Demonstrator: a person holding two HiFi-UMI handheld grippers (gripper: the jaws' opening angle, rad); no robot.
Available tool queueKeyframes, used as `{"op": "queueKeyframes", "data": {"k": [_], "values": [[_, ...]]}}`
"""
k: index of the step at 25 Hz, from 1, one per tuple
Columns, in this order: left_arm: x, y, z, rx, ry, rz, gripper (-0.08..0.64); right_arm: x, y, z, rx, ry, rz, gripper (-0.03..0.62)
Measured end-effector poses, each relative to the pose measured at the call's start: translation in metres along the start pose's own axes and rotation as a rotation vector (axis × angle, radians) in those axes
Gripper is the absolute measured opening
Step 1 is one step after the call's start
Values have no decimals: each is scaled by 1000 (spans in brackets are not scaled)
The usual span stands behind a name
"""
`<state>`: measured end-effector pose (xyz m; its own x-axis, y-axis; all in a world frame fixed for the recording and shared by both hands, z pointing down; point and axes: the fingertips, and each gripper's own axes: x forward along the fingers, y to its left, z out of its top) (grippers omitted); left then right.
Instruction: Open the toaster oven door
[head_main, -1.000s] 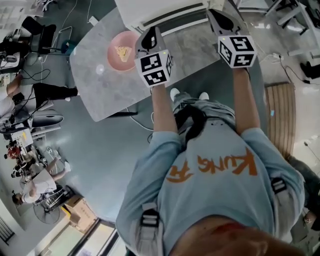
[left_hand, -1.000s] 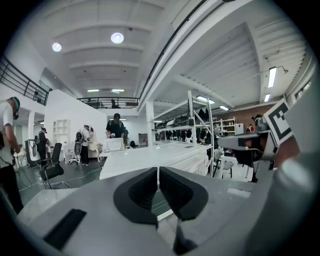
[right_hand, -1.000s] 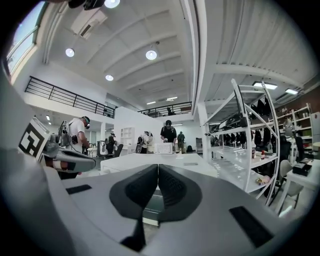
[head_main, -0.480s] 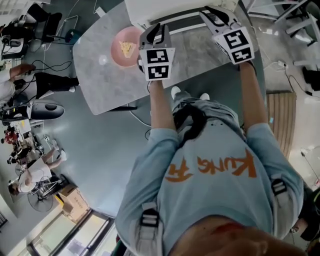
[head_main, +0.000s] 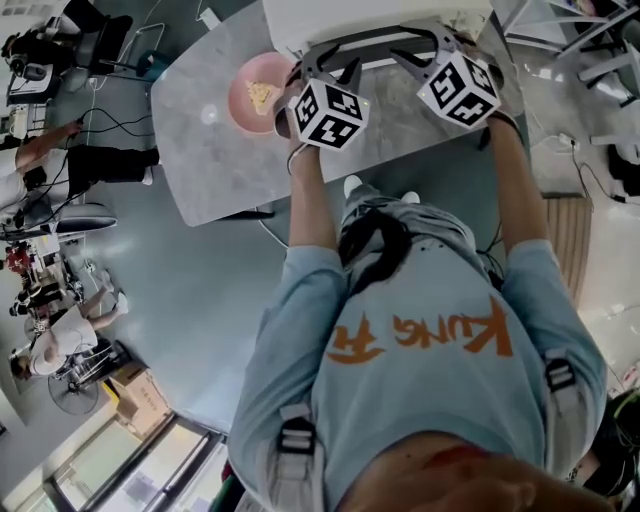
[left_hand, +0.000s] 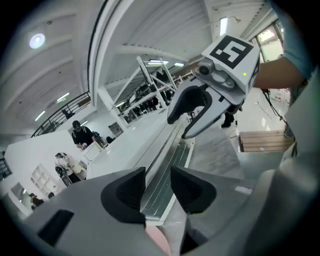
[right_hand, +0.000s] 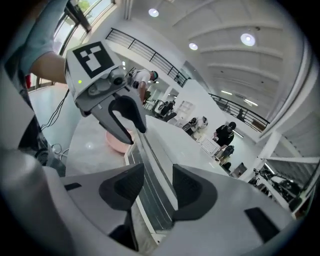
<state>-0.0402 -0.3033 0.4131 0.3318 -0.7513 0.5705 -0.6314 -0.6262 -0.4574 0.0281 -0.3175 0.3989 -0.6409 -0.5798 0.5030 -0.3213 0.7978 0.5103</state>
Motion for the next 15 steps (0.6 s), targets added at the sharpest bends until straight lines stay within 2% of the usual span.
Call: {"op": "queueKeyframes", "data": {"k": [3, 6, 9, 12, 15], "values": [[5, 0, -9, 79, 54, -7, 146, 6, 3, -9, -106, 69, 23, 178], [7, 3, -10, 117, 74, -2, 146, 10, 2, -17, -187, 127, 45, 176], [11, 6, -13, 144, 93, -13, 146, 15, 1, -18, -226, 149, 71, 167], [15, 6, -17, 148, 98, -38, 146, 20, 1, -19, -247, 162, 93, 147], [19, 8, -16, 119, 74, -58, 146, 25, 3, -21, -261, 177, 120, 132]]}}
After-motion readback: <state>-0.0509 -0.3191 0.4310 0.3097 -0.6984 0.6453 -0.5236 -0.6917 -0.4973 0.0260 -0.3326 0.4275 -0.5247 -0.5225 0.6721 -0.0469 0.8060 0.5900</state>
